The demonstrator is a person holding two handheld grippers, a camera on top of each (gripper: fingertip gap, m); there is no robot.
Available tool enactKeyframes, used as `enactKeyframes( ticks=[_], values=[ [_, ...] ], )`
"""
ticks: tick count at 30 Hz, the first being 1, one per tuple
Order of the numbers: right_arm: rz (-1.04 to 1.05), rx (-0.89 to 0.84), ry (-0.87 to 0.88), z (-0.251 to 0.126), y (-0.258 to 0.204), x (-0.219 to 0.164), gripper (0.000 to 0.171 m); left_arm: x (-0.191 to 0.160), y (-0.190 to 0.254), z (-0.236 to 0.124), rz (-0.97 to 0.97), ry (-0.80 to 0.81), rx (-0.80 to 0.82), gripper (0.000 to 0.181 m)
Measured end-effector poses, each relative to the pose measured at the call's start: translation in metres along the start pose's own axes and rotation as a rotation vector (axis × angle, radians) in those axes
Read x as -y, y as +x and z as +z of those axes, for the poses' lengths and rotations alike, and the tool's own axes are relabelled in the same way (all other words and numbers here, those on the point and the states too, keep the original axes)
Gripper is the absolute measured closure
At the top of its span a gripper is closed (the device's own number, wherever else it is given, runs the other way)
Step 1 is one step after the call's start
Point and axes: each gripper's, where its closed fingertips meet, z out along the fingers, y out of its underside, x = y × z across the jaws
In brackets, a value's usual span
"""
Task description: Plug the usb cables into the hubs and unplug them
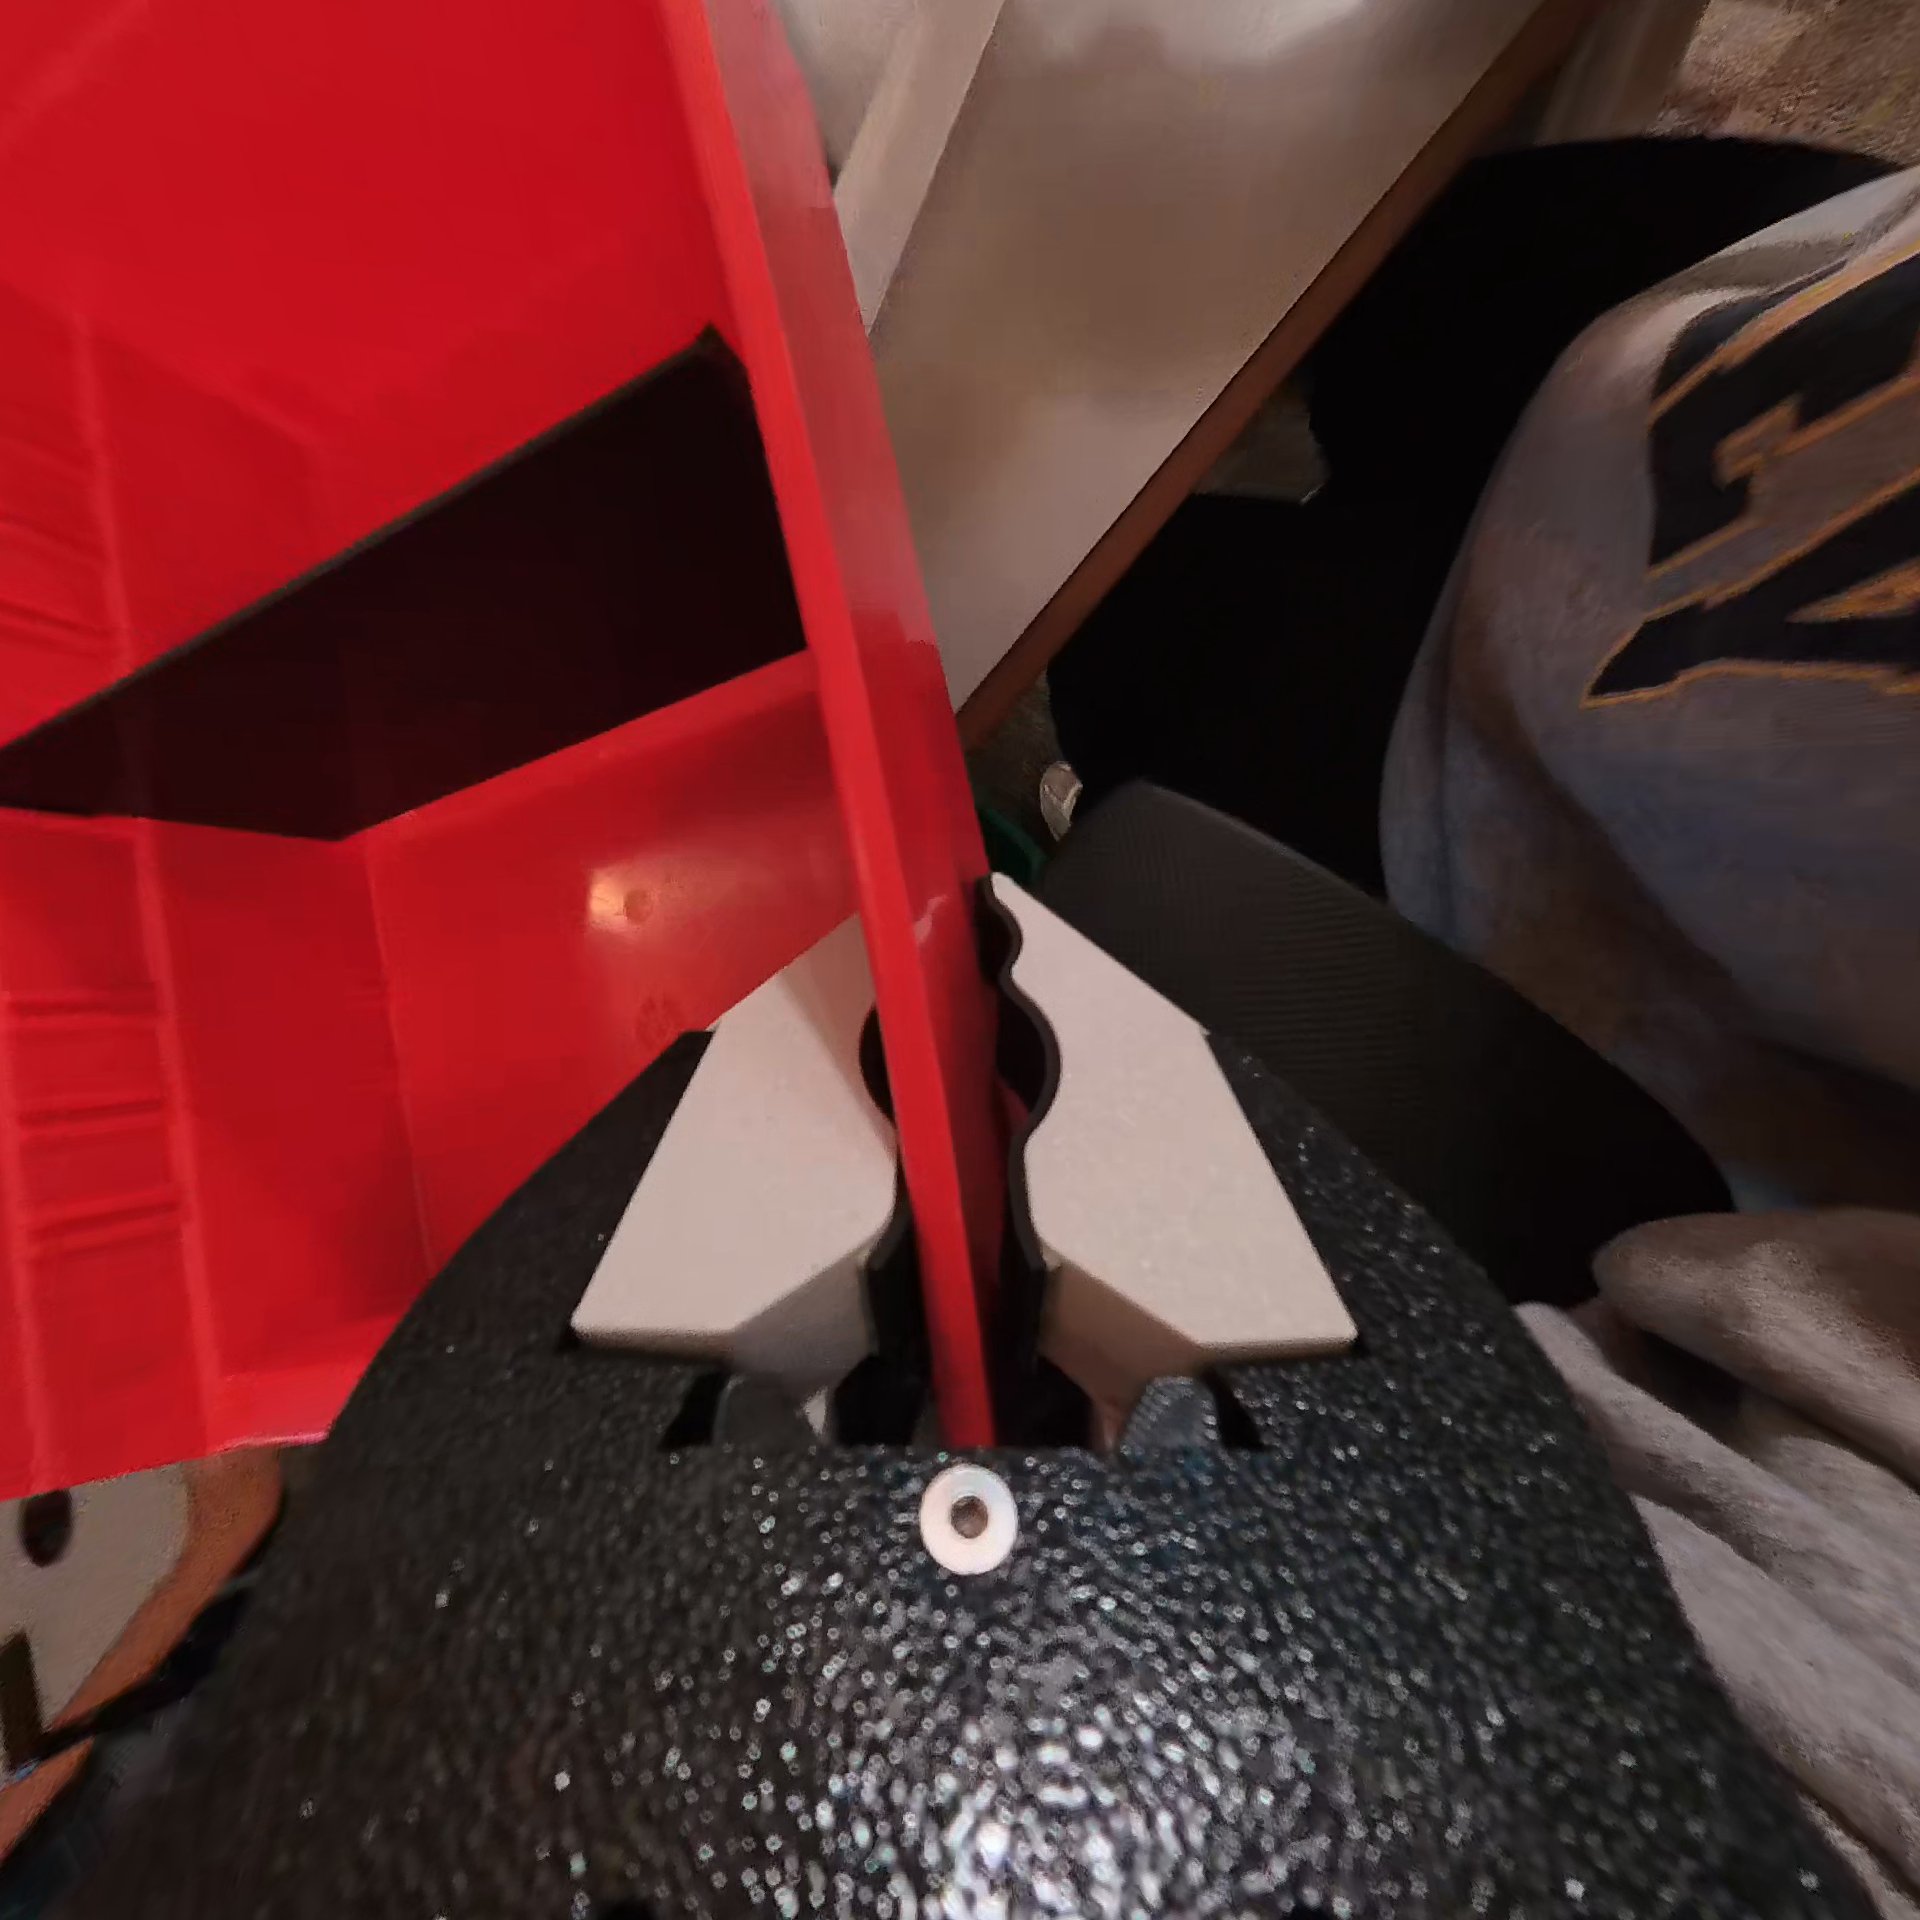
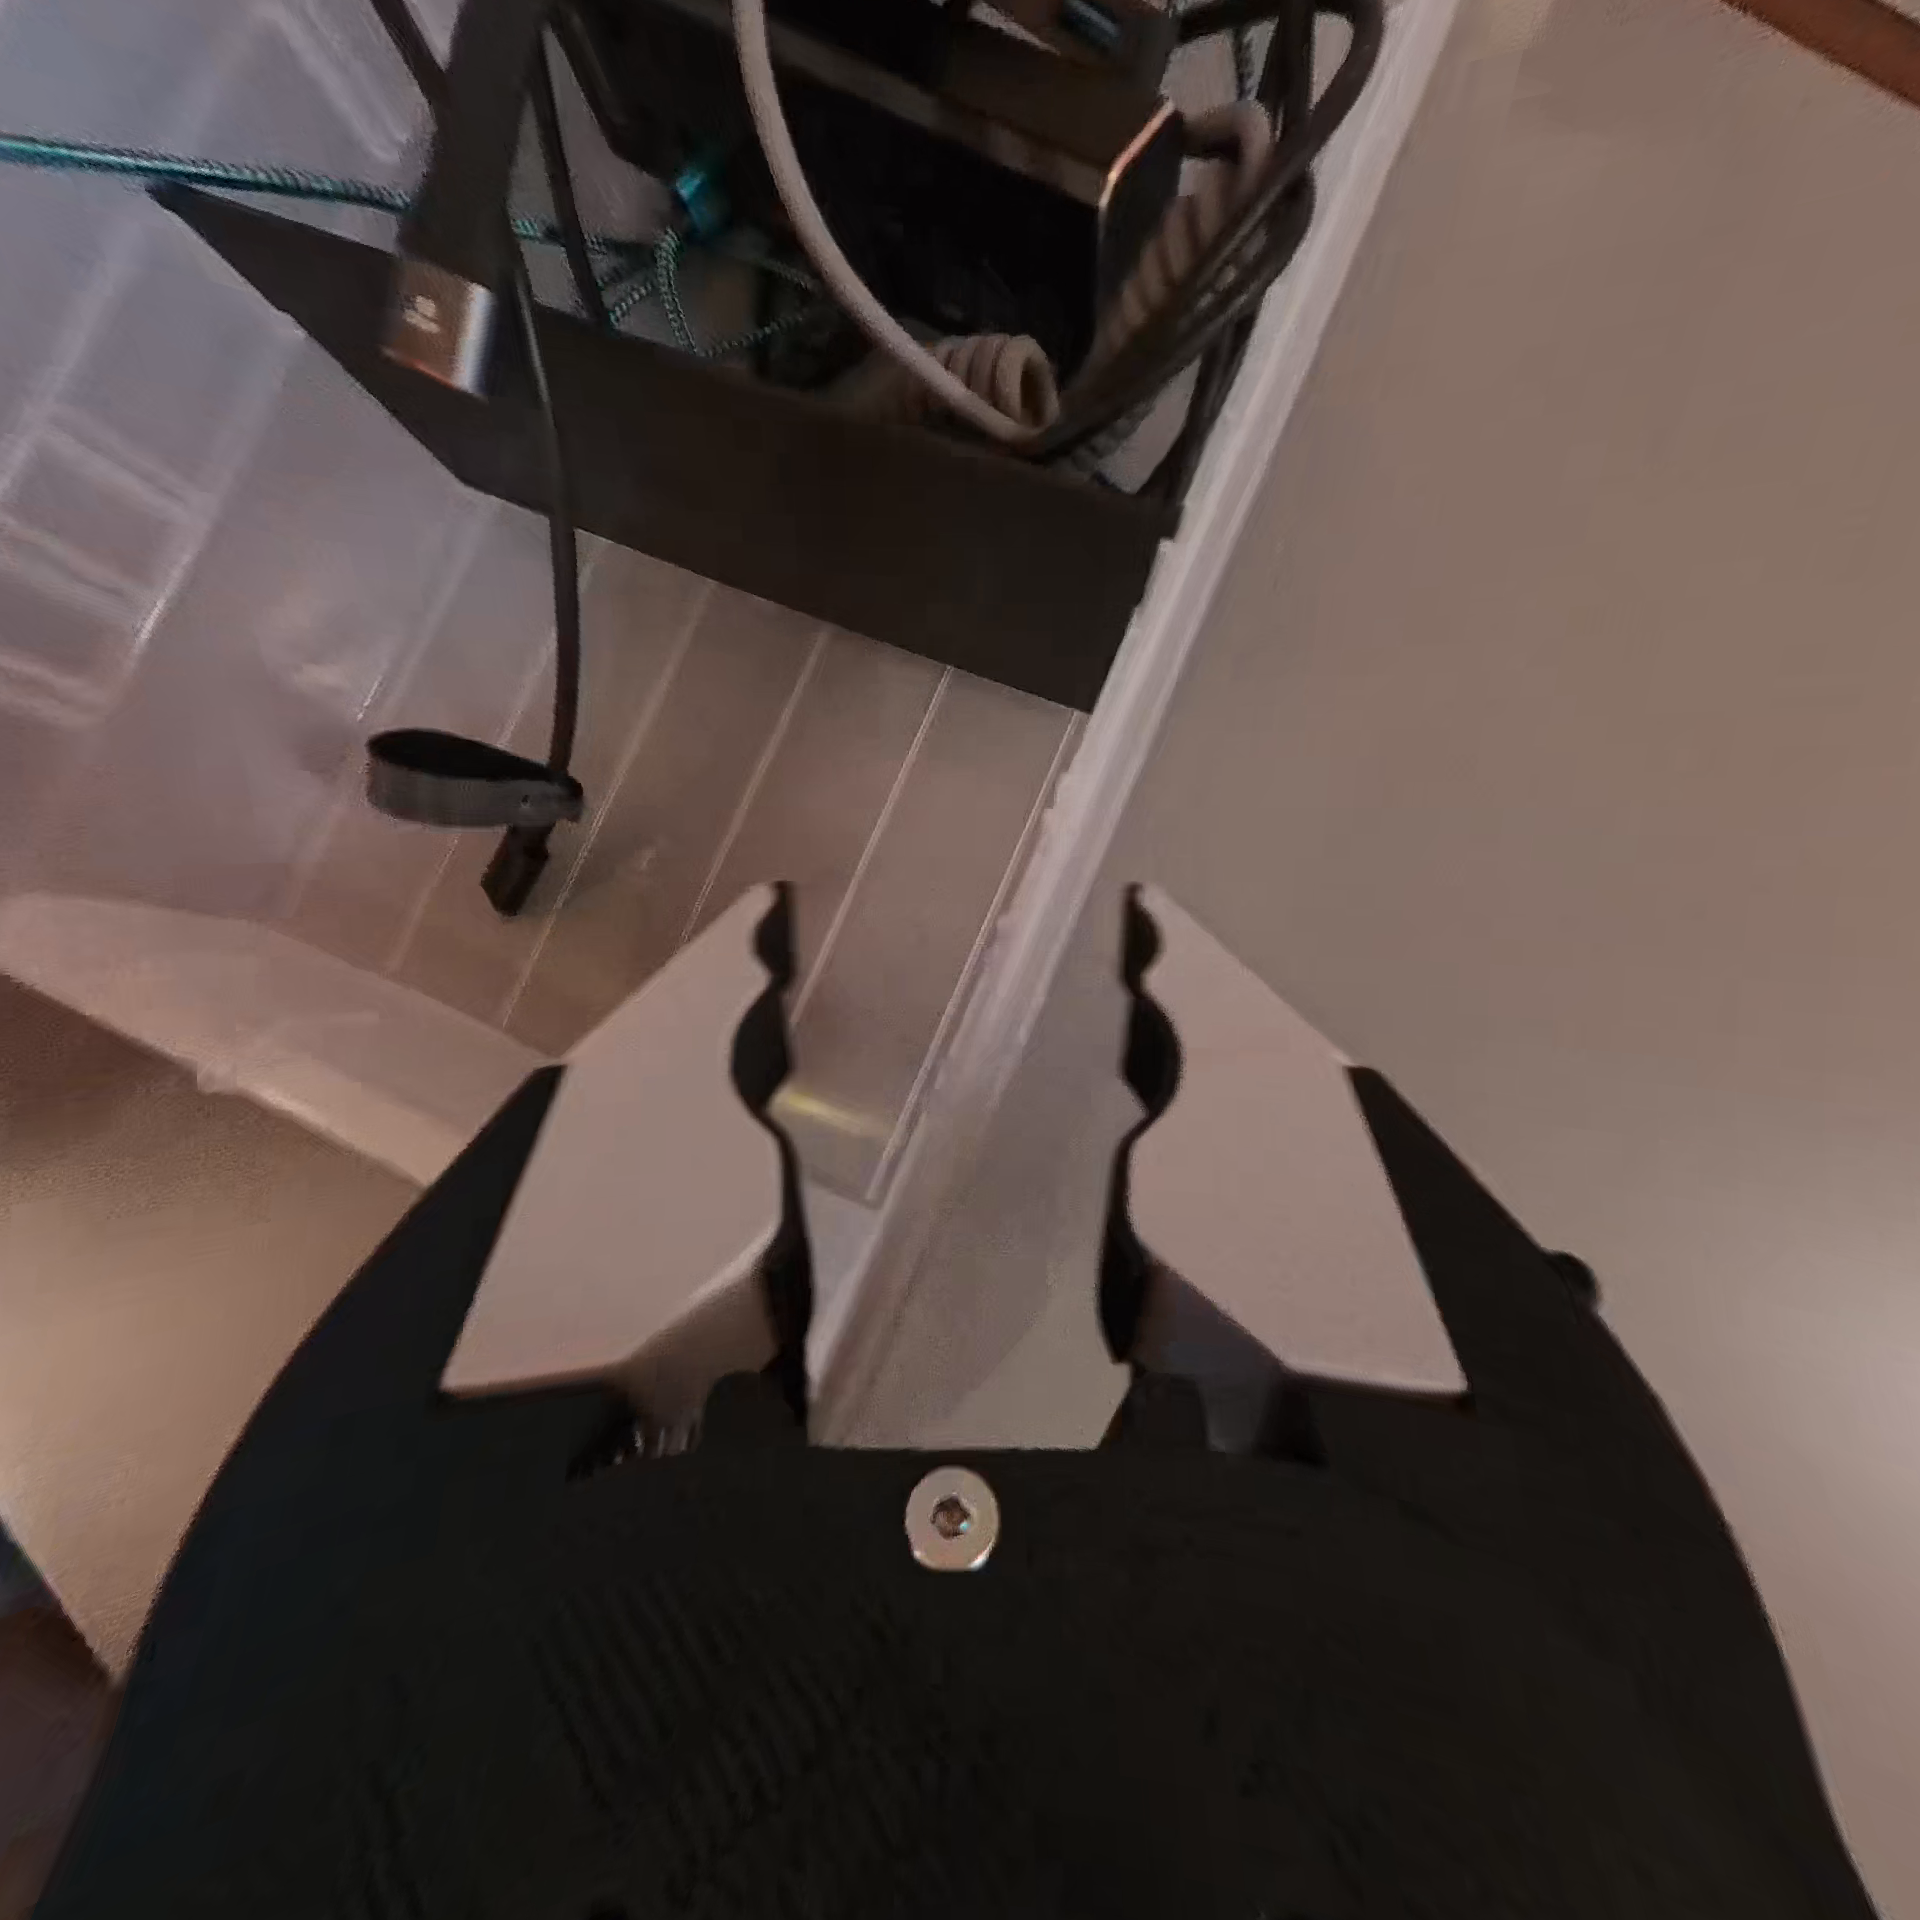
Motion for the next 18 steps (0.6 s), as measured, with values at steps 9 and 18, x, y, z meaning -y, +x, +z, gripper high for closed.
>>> enactKeyframes(
  ticks=[9,18],
  values=[
    [-0.005,-0.119,0.359,-0.155,0.044,-0.037,0.083,0.158,0.036,0.018,0.189,0.344,-0.181,0.177],
    [0.245,-0.589,0.63,-0.37,0.157,-0.142,0.103,0.355,0.116,0.174,0.302,0.315,-0.428,0.177]
  ],
)
